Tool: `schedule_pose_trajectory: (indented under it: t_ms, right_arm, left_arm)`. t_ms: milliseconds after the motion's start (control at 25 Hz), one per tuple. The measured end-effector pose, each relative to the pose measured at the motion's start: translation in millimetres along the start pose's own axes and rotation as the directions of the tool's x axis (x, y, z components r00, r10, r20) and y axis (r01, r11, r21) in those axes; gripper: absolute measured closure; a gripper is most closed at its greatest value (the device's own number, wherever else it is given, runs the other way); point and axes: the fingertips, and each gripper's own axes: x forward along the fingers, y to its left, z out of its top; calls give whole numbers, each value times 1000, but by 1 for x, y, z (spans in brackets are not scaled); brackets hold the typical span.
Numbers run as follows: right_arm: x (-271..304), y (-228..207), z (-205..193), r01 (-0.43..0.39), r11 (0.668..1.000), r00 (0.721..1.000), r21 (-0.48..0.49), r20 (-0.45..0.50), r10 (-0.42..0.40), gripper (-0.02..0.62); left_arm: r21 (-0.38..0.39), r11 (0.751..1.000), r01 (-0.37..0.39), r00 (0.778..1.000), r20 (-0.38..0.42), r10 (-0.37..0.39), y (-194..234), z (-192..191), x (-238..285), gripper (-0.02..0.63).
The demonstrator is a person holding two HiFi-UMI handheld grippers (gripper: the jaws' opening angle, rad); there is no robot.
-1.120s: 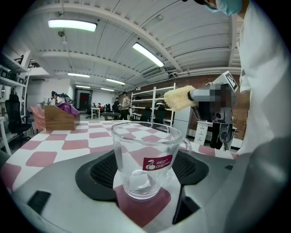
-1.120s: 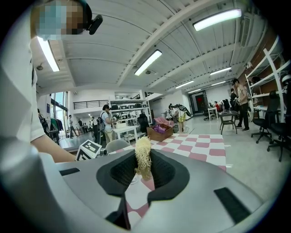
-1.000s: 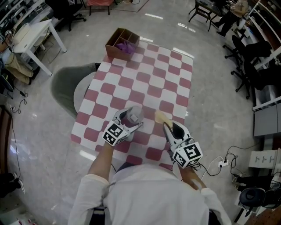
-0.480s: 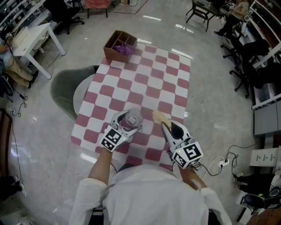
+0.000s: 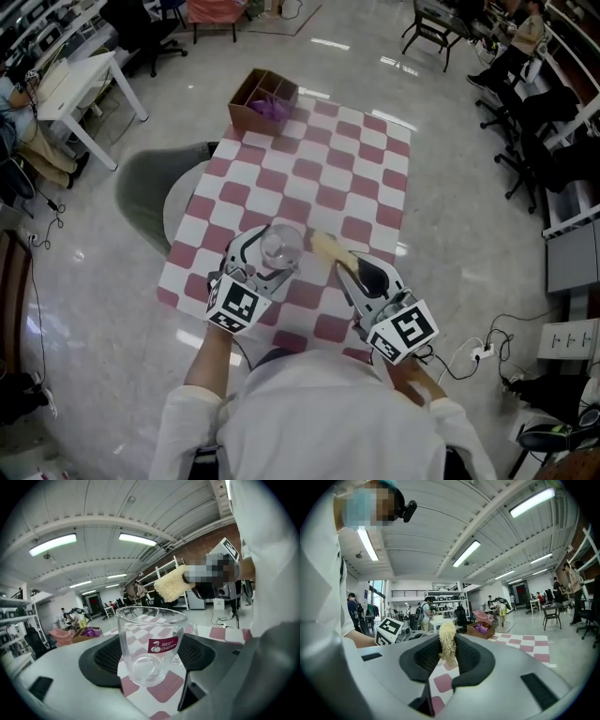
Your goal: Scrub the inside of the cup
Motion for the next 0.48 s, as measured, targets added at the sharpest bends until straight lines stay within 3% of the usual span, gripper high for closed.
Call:
schedule_pose_trajectory:
  t_ms: [480]
  right_arm:
    - [25, 40, -1, -153, 985, 986, -84, -75, 146, 508]
  left_arm:
    - [167, 986, -10, 997, -76, 23, -21, 9, -9, 245]
